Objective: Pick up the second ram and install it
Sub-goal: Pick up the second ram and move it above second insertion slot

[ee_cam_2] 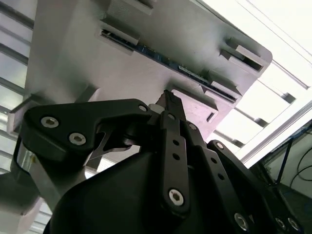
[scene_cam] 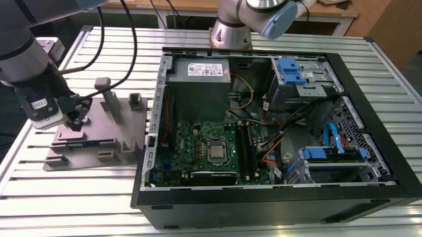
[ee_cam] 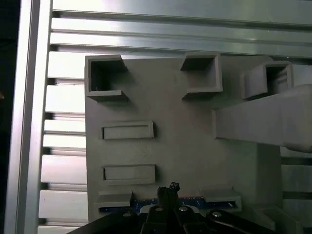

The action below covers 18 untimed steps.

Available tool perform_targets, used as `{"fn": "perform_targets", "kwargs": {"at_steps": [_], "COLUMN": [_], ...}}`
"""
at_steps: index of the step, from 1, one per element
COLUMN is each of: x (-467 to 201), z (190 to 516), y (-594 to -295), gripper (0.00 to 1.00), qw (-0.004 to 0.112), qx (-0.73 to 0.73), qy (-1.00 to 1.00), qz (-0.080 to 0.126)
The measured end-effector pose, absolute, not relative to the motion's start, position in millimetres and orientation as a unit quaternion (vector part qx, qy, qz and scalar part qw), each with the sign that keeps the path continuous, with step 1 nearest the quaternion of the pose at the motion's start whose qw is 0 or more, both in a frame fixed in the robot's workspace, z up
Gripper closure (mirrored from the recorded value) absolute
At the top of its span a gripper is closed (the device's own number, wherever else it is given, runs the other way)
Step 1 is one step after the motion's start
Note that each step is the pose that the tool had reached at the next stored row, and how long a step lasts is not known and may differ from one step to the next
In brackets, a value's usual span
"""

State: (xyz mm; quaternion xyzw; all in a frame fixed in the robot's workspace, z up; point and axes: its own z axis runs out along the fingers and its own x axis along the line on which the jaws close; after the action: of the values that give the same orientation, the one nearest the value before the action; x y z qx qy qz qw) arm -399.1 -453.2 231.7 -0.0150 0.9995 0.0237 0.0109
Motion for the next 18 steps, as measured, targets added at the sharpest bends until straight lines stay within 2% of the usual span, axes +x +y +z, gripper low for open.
{"fn": "perform_targets", "kwargs": {"at_steps": [18], "x": [-399.0], "z": [231.4], "y": [-453.2], "gripper": [0.89], "qw": [0.007], "qx": [-0.174], "qy": [0.984], "qz": [0.025]}}
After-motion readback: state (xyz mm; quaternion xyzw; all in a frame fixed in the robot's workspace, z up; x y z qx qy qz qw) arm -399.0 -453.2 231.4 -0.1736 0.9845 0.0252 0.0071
